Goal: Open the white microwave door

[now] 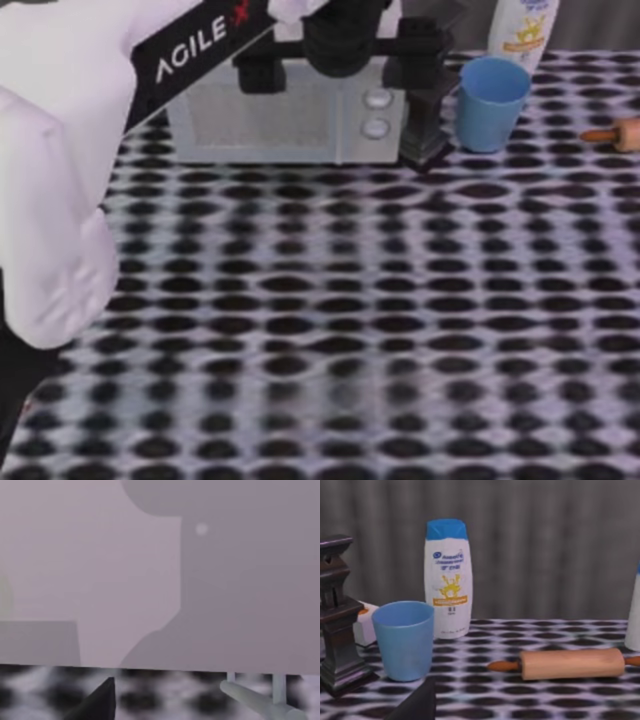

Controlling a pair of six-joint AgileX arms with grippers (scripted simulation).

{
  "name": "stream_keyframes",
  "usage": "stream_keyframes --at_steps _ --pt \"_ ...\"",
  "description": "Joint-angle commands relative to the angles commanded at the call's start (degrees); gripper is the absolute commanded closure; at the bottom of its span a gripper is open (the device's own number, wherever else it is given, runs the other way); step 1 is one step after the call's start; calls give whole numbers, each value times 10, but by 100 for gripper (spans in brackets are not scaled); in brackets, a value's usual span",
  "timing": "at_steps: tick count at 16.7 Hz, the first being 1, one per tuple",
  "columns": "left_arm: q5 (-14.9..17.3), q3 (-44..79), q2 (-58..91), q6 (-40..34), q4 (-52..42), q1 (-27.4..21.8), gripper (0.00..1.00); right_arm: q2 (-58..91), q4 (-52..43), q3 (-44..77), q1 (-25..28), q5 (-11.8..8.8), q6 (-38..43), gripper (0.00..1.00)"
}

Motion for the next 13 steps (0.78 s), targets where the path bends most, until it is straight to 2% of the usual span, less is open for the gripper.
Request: stream_keyframes --at_steps 3,7,13 --pt "4 -17 21 9 38 9 0 0 0 0 0 0 0 0" --pt "4 -18 21 9 38 9 0 0 0 0 0 0 0 0" --pt "4 -18 21 9 38 9 45 0 0 0 0 0 0 0"
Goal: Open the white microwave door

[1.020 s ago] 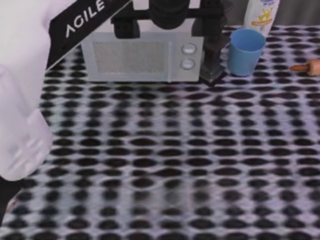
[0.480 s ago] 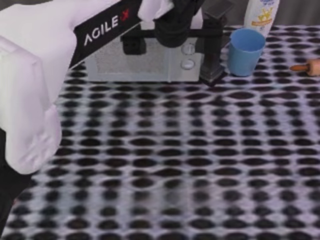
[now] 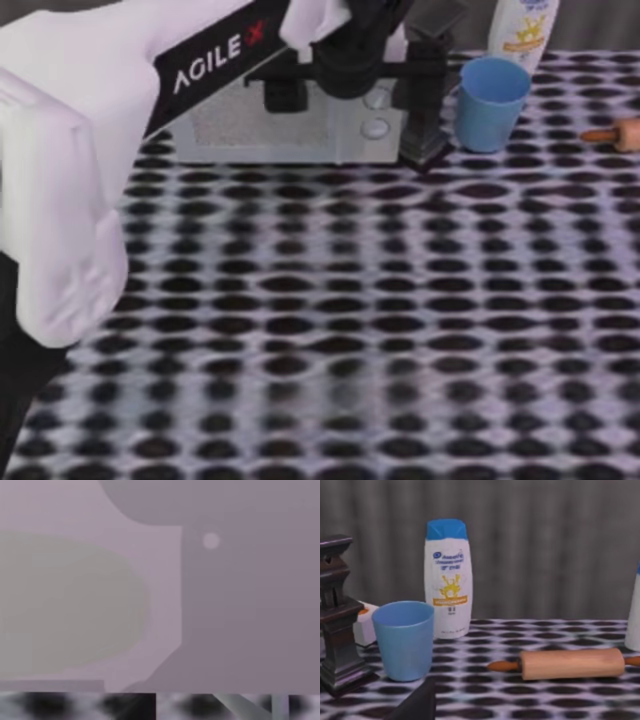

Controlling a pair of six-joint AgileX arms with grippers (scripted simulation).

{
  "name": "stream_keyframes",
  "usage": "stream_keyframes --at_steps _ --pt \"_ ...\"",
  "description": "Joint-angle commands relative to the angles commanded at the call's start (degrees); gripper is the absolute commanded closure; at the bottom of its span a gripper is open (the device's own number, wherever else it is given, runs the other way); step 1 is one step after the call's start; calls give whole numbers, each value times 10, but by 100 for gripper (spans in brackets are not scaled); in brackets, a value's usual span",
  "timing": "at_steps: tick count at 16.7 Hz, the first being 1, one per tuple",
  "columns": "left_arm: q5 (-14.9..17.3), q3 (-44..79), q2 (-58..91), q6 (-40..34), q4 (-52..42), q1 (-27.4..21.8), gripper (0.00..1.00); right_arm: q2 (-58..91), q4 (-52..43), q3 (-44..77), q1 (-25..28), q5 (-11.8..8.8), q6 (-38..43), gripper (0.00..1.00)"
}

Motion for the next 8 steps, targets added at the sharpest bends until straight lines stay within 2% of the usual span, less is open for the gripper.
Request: stream_keyframes --at_steps 7,8 --pt "0 0 0 0 0 0 98 0 0 0 0 0 0 0" --pt "0 0 0 0 0 0 100 0 0 0 0 0 0 0"
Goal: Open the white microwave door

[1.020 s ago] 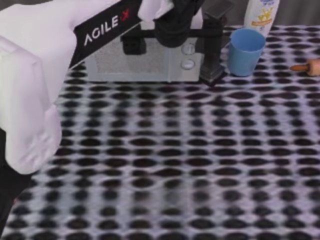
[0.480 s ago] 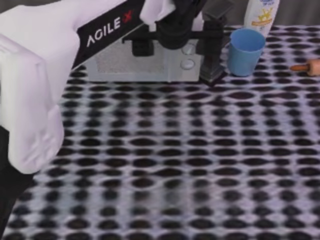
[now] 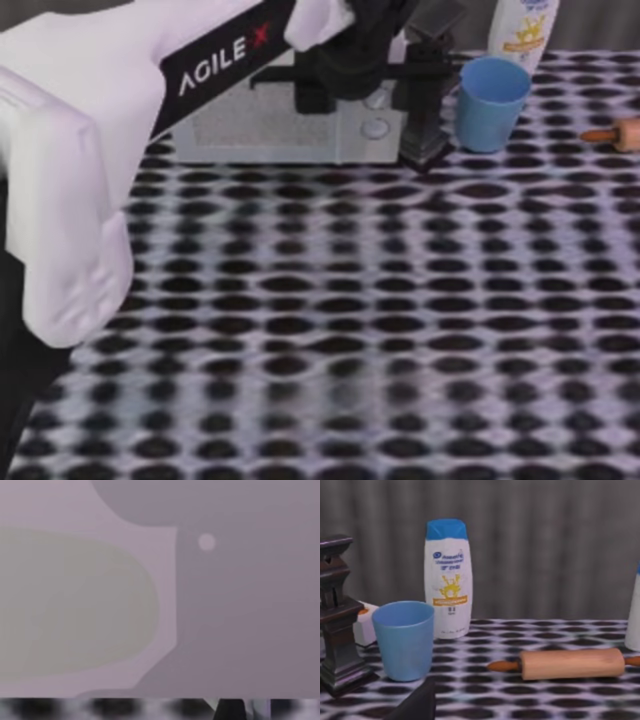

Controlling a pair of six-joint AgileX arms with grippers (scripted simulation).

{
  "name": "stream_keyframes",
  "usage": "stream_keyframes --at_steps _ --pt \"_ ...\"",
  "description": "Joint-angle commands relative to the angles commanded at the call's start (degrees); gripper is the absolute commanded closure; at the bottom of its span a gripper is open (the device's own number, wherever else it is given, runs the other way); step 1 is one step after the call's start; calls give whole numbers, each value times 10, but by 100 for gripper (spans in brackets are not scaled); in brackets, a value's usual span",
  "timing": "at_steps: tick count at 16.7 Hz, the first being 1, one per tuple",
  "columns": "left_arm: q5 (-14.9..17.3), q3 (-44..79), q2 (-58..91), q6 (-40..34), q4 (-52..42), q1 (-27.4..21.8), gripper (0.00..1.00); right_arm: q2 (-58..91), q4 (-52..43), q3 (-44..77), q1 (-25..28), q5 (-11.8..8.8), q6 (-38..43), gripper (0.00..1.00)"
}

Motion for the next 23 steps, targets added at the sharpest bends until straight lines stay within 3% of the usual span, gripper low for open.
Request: stream_keyframes --at_steps 7,8,15,23 --pt "0 0 0 0 0 0 100 0 0 0 0 0 0 0" --pt "12 -12 -8 -5 3 -20 100 0 0 0 0 0 0 0" --pt "-8 -110 -63 -17 39 -19 100 0 0 0 0 0 0 0" --pt "-9 -117 -69 -18 43 -19 100 0 0 0 0 0 0 0"
